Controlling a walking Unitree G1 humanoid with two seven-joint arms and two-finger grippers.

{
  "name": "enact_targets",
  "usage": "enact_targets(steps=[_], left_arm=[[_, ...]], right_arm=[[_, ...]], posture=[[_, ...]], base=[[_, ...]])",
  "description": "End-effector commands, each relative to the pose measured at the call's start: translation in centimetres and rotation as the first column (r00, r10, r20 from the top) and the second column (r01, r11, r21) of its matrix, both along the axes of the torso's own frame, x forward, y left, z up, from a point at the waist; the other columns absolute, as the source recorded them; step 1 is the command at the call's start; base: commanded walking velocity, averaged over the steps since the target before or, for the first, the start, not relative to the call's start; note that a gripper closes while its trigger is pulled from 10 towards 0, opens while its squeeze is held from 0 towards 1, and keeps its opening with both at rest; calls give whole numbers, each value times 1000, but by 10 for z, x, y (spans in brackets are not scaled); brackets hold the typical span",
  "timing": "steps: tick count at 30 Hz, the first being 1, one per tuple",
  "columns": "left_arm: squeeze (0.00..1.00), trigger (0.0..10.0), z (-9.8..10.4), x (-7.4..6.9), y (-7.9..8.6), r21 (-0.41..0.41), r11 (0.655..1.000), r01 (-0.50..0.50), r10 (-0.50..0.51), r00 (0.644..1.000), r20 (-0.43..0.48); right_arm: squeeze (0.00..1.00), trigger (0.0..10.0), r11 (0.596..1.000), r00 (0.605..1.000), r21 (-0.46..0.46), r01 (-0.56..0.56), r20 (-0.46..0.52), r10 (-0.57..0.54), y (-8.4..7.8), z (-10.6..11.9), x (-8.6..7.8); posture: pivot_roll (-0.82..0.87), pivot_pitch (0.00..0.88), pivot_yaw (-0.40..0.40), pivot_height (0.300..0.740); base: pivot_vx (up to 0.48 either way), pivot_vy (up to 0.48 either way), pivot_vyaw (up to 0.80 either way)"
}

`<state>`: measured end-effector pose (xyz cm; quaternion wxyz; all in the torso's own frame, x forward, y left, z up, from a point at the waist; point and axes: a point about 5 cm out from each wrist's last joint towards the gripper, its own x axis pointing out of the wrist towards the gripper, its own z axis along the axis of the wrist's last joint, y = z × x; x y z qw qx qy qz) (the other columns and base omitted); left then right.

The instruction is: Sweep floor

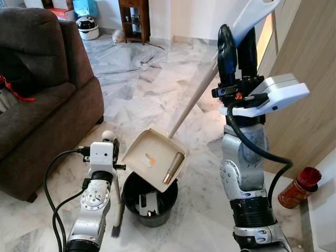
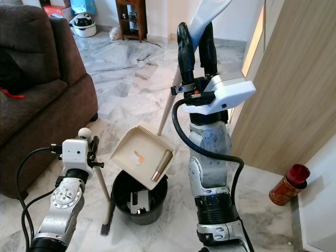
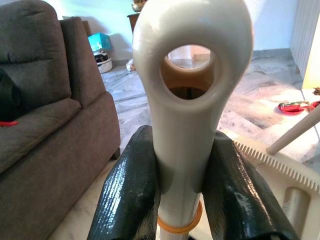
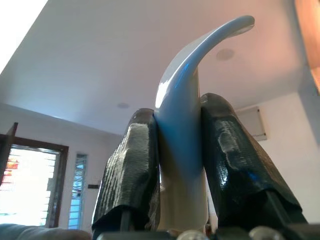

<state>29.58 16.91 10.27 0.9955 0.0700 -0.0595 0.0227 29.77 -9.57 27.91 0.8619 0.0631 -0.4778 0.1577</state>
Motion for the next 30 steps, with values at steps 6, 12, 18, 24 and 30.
enact_targets(steps=[6, 12, 18, 24, 30], left_arm=[[0, 10000, 14, 2, 0, 20, 1000, 11, -12, 997, 70], [0, 10000, 14, 2, 0, 20, 1000, 8, -9, 997, 70], [0, 10000, 14, 3, 0, 21, 1000, 6, -8, 997, 72], [0, 10000, 14, 3, 1, 22, 1000, 5, -7, 997, 73], [0, 10000, 14, 3, 1, 22, 1000, 5, -6, 997, 73]], right_arm=[[0, 10000, 998, 989, 57, 22, 143, -30, 1, 25, -14], [0, 10000, 995, 985, 75, 61, 158, -73, 0, 27, -16], [0, 10000, 995, 984, 75, 68, 161, -79, 1, 27, -16], [0, 10000, 993, 974, 48, 106, 196, -113, 3, 29, -19], [0, 10000, 992, 967, 18, 124, 223, -125, 6, 30, -21]], posture=[[124, 36, 38, 740], [126, 35, 38, 740], [126, 36, 37, 740], [128, 35, 37, 740], [128, 34, 38, 740]], base=[[0, 0, 0], [0, 0, 0], [0, 0, 0], [0, 0, 0], [0, 0, 0]])
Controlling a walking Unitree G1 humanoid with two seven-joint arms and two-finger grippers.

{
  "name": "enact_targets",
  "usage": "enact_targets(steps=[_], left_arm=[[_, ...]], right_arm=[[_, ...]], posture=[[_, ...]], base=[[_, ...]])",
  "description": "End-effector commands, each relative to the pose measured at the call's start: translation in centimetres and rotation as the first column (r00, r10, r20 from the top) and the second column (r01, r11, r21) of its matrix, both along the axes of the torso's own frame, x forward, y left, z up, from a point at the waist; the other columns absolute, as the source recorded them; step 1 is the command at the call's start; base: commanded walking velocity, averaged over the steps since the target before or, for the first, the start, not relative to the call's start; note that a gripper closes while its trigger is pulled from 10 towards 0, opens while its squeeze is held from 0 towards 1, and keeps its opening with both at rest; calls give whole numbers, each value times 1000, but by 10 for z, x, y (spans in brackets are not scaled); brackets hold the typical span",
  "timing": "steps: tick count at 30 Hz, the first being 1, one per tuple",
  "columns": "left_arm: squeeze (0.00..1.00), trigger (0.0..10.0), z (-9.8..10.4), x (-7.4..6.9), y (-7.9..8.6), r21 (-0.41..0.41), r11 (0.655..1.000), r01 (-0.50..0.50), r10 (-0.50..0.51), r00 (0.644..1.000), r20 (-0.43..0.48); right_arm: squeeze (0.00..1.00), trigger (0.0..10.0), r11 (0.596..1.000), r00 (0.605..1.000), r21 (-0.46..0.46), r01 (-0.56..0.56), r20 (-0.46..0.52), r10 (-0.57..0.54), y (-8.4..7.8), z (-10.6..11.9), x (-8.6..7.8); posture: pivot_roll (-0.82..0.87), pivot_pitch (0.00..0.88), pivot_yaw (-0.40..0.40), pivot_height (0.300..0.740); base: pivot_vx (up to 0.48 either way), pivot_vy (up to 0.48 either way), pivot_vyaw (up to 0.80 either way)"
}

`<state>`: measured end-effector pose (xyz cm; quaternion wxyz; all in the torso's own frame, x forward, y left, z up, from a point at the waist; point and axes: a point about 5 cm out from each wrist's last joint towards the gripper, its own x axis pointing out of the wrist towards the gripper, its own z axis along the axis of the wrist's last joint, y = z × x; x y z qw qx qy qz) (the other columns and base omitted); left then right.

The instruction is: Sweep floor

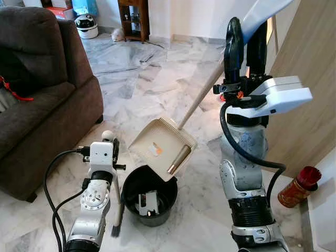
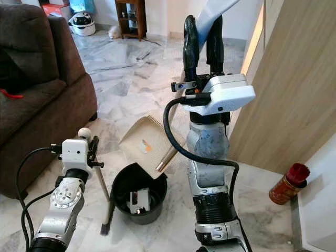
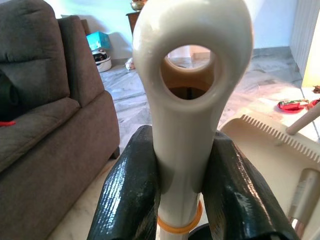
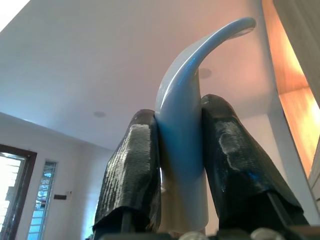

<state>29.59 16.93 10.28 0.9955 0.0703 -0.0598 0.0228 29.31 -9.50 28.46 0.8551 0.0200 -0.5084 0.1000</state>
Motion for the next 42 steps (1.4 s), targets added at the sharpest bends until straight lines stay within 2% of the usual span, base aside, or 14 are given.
enact_targets(steps=[1, 10, 13, 14, 19, 22, 25, 32, 36, 39, 41, 42], left_arm=[[0, 10000, 14, 3, 1, 22, 1000, 5, -7, 997, 73], [0, 10000, 14, 3, 1, 23, 1000, 4, -6, 997, 72], [0, 10000, 14, 3, 1, 24, 1000, 4, -6, 997, 72], [0, 10000, 14, 3, 1, 24, 1000, 3, -5, 997, 72], [0, 10000, 14, 3, 2, 24, 1000, 3, -5, 998, 70], [0, 10000, 14, 3, 2, 25, 1000, 3, -5, 997, 71], [0, 10000, 14, 3, 2, 25, 1000, 3, -5, 997, 71], [0, 10000, 14, 3, 2, 25, 1000, 6, -8, 998, 69], [0, 10000, 13, 4, 2, 26, 1000, 7, -9, 998, 69], [0, 10000, 13, 4, 2, 26, 1000, 8, -10, 998, 70], [0, 10000, 13, 4, 2, 26, 1000, 9, -10, 998, 69], [0, 10000, 14, 4, 1, 27, 1000, 9, -11, 997, 71]], right_arm=[[0, 10000, 1000, 987, 5, -19, 157, 18, 5, 24, -16], [0, 10000, 999, 987, 16, -28, 160, 25, 6, 25, -17], [0, 10000, 997, 989, 56, -53, 142, 44, 6, 25, -16], [0, 10000, 989, 991, 128, -68, 121, 52, 2, 26, -14], [0, 10000, 986, 992, 149, -75, 112, 59, 0, 26, -13], [0, 10000, 961, 994, 257, -103, 73, 87, -6, 25, -9], [0, 10000, 981, 992, 174, -90, 100, 73, -3, 27, -11], [0, 10000, 980, 992, 174, -94, 94, 78, -2, 26, -12], [0, 10000, 990, 991, 116, -84, 111, 71, 1, 26, -13], [0, 10000, 987, 991, 131, -93, 103, 80, 1, 25, -12], [0, 10000, 976, 992, 184, -116, 75, 103, 0, 24, -10], [0, 10000, 935, 989, 323, -145, 31, 142, -8, 23, -4]], posture=[[128, 34, 38, 740], [130, 35, 38, 740], [131, 34, 38, 740], [131, 34, 38, 740], [132, 33, 38, 740], [133, 33, 38, 740], [132, 32, 39, 740], [134, 32, 39, 740], [134, 29, 40, 740], [135, 29, 39, 740], [136, 28, 39, 740], [136, 28, 39, 740]], base=[[0, 0, 0], [0, 0, 0], [0, 0, 0], [0, 0, 0], [0, 0, 0], [0, 0, 0], [0, 0, 0], [0, 0, 0], [0, 0, 0], [0, 0, 0], [0, 0, 0], [0, 0, 0]])
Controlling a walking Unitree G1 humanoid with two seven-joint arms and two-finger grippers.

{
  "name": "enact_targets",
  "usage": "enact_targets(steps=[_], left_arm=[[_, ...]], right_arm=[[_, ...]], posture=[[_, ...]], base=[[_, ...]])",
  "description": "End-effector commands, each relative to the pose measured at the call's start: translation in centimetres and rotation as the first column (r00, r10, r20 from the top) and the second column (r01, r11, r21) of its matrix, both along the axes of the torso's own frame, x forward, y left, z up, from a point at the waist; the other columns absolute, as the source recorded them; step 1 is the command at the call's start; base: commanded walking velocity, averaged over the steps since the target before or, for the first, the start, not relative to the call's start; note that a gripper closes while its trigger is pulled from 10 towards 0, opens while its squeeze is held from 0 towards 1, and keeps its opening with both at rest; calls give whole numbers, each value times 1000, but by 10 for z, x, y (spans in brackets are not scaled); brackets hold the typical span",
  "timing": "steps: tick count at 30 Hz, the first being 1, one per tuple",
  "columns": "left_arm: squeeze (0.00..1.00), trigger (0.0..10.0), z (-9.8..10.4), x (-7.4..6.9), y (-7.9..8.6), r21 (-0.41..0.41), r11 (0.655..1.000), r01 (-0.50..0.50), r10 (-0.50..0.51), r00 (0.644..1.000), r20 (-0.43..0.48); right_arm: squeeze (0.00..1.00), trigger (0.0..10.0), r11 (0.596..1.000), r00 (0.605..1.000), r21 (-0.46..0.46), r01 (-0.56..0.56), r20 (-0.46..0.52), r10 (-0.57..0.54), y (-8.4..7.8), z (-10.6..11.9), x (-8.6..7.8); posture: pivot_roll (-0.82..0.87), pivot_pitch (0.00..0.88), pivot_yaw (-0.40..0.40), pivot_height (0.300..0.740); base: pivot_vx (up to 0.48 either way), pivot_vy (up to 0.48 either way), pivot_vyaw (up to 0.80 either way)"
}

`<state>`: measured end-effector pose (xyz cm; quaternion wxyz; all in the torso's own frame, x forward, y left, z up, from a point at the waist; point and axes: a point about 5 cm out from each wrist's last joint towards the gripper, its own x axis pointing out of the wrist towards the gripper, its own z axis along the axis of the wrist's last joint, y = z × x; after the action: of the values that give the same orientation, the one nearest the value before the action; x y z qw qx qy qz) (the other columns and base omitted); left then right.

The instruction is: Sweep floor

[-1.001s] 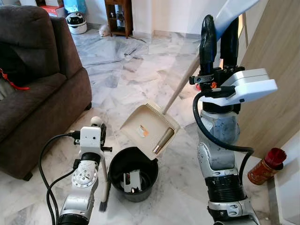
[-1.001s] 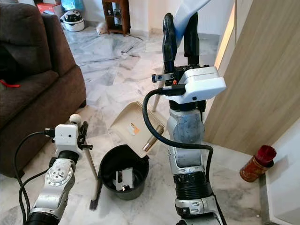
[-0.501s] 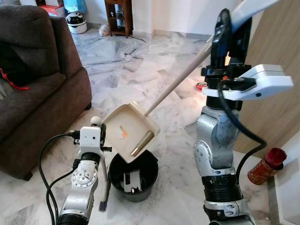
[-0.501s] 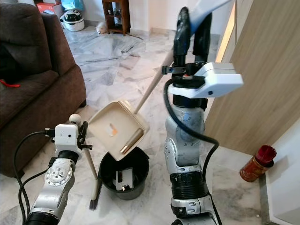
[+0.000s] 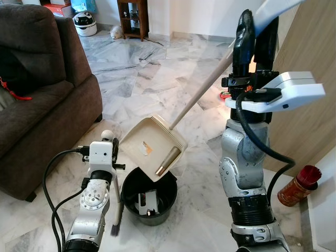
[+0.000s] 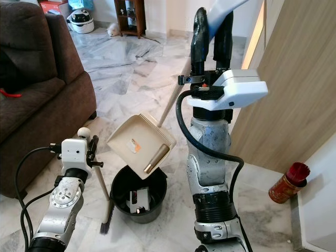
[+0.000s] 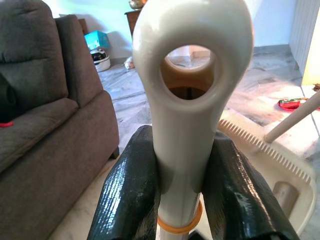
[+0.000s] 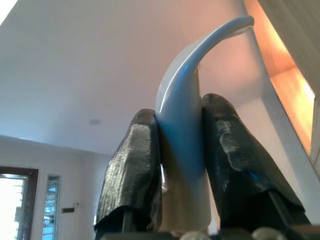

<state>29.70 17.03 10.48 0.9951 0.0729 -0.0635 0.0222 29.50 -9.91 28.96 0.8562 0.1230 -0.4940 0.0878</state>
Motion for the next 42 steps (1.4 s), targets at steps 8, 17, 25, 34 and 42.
enact_targets(steps=[8, 17, 25, 34, 42], left_arm=[[0, 10000, 12, 3, 0, 23, 1000, 7, -8, 998, 64], [0, 10000, 12, 2, 1, 24, 1000, 6, -7, 998, 63], [0, 10000, 11, 2, 1, 27, 1000, 4, -5, 998, 61], [0, 10000, 9, 2, 1, 26, 1000, 4, -6, 999, 54], [0, 10000, 9, 1, 0, 24, 1000, 7, -9, 998, 55]], right_arm=[[0, 10000, 992, 997, 117, -54, 53, 48, -5, 17, -5], [0, 10000, 996, 997, 61, -58, 60, 55, -1, 17, -7], [0, 10000, 998, 998, 58, -38, 49, 35, -2, 15, -6], [0, 10000, 994, 992, -26, 108, -64, -110, -10, 1, 9], [0, 10000, 958, 945, -110, 264, -169, -280, -34, -22, 23]], posture=[[137, 29, 37, 740], [137, 31, 38, 740], [136, 31, 37, 740], [133, 32, 36, 740], [131, 35, 36, 740]], base=[[0, 0, 0], [0, 0, 0], [0, 0, 0], [0, 0, 0], [0, 0, 0]])
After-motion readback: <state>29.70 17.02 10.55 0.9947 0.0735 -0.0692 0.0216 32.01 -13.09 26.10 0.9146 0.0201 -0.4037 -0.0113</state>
